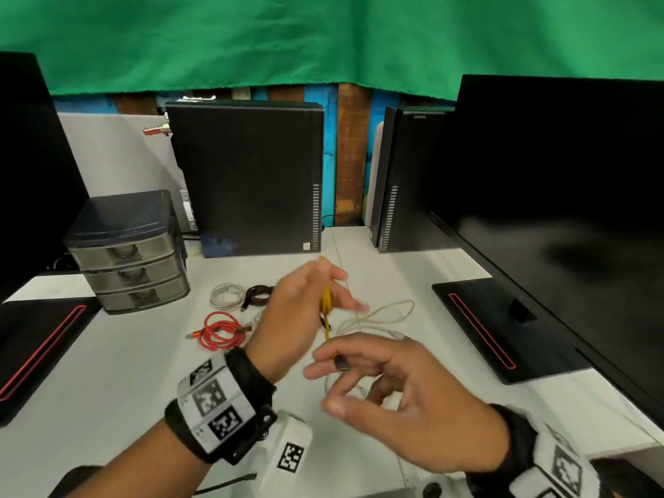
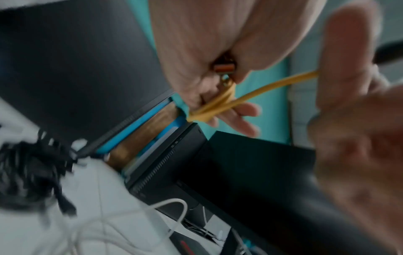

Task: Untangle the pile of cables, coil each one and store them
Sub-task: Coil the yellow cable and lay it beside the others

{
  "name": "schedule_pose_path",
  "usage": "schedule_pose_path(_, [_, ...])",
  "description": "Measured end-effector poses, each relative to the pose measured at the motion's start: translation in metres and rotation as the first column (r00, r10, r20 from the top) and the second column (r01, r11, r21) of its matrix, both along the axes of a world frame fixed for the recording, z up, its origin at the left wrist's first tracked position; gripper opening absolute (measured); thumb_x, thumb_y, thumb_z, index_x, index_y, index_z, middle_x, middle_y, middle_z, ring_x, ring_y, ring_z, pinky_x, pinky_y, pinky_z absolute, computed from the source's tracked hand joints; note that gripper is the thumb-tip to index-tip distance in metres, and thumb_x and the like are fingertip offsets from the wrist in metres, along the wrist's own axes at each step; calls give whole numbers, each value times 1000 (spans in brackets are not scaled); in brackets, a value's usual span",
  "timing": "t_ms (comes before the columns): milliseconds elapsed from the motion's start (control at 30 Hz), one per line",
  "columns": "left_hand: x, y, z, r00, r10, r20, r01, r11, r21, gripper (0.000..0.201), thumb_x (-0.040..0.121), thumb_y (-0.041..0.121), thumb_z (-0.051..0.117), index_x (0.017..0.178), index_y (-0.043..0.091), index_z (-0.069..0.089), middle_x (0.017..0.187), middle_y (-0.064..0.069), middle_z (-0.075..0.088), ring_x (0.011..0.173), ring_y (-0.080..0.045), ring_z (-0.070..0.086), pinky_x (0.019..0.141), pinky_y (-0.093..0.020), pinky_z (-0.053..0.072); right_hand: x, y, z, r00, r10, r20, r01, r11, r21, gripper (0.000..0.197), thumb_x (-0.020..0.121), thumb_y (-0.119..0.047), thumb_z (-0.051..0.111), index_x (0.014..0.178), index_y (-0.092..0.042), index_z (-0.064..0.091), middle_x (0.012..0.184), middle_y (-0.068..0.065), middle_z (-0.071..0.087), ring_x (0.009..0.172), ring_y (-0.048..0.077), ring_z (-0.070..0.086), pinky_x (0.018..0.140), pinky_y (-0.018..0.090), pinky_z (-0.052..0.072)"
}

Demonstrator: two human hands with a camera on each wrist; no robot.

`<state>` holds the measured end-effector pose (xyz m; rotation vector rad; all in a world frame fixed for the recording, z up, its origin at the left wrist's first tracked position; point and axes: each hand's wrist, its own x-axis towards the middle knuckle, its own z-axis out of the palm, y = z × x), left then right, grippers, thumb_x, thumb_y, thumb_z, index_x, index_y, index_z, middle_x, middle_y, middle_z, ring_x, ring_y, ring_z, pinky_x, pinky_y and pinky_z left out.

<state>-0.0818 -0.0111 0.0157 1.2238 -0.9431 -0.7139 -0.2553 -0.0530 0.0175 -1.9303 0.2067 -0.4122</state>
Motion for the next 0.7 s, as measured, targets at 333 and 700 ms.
schedule_pose_path(333, [-19,13,9,844,-518,-137,529,846,58,53,98,42,37,76,4,66,44,0,24,33,-14,33,71,-32,51,8,-28,5,864,-274,422,245,962,122,21,98,-15,59,87,3,63,65,14,64,55,24,66,58,27,54])
schedule_pose_path(700, [-25,4,2,999,-53,4,53,999,7,33,102,32,44,85,6,56,49,0,39,47,-15,44,61,-28,44,10,-36,-12,841,-387,377,378,920,99,19,90,-3,71,104,-15,71,88,7,75,79,24,73,80,42,60])
